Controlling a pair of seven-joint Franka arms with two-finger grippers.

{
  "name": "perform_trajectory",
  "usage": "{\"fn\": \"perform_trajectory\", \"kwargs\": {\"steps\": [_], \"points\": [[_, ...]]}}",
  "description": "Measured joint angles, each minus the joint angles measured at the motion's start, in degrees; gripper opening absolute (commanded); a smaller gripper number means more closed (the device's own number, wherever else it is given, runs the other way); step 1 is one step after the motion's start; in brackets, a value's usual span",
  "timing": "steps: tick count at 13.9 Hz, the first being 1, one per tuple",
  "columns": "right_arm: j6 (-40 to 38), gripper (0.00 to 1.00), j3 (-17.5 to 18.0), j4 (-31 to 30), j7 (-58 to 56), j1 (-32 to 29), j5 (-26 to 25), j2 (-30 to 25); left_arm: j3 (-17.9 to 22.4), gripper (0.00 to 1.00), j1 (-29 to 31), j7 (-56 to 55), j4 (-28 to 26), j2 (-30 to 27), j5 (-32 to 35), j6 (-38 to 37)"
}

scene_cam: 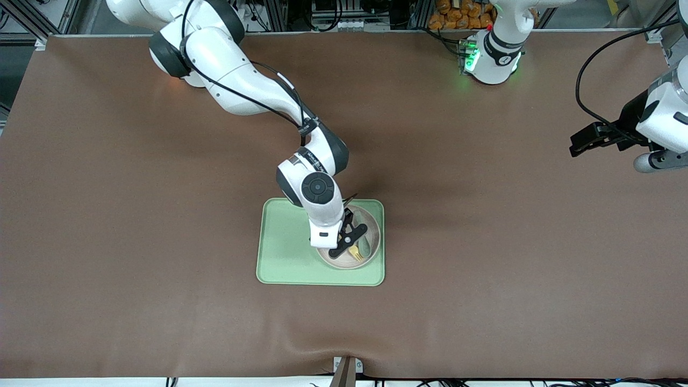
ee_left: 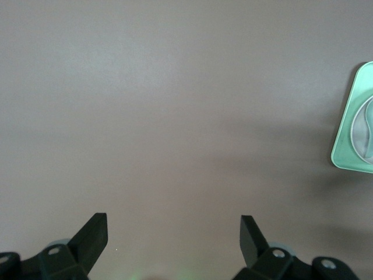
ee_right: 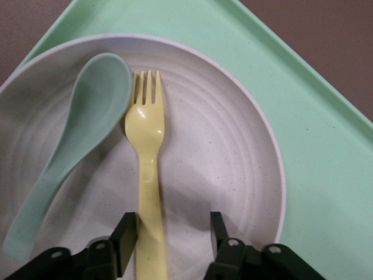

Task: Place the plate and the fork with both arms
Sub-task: 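Lower the right gripper and grasp the yellow fork handle, then lift the fork with the right gripper beside the plate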

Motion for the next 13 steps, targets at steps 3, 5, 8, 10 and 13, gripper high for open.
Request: {"fn": "perform_trajectory", "kwargs": {"steps": [3, 5, 8, 10, 13], "points": [[0.0, 0.55, 0.0, 0.0, 1.8, 0.6, -1.3, 0.2, 0.0, 1.00, 0.0, 0.0, 0.0, 0.0, 0.0, 0.0], [0.1, 0.39, 0.0, 0.0, 3.0, 0.8, -2.1, 0.5, 0.0, 1.00, 0.0, 0.0, 0.0, 0.0, 0.0, 0.0], [0.1, 0.00, 0.0, 0.1, 3.4, 0.9, -2.1, 0.5, 0.0, 1.00, 0.0, 0.0, 0.0, 0.0, 0.0, 0.0], [-0.1, 0.00, -0.1, 0.3, 5.1, 0.9, -2.2, 0.3, 0.0, 1.00, 0.0, 0.0, 0.0, 0.0, 0.0, 0.0], [-0.1, 0.00, -0.3, 0.3, 6.1, 0.9, -2.2, 0.3, 0.0, 1.00, 0.0, 0.0, 0.0, 0.0, 0.0, 0.0]]}}
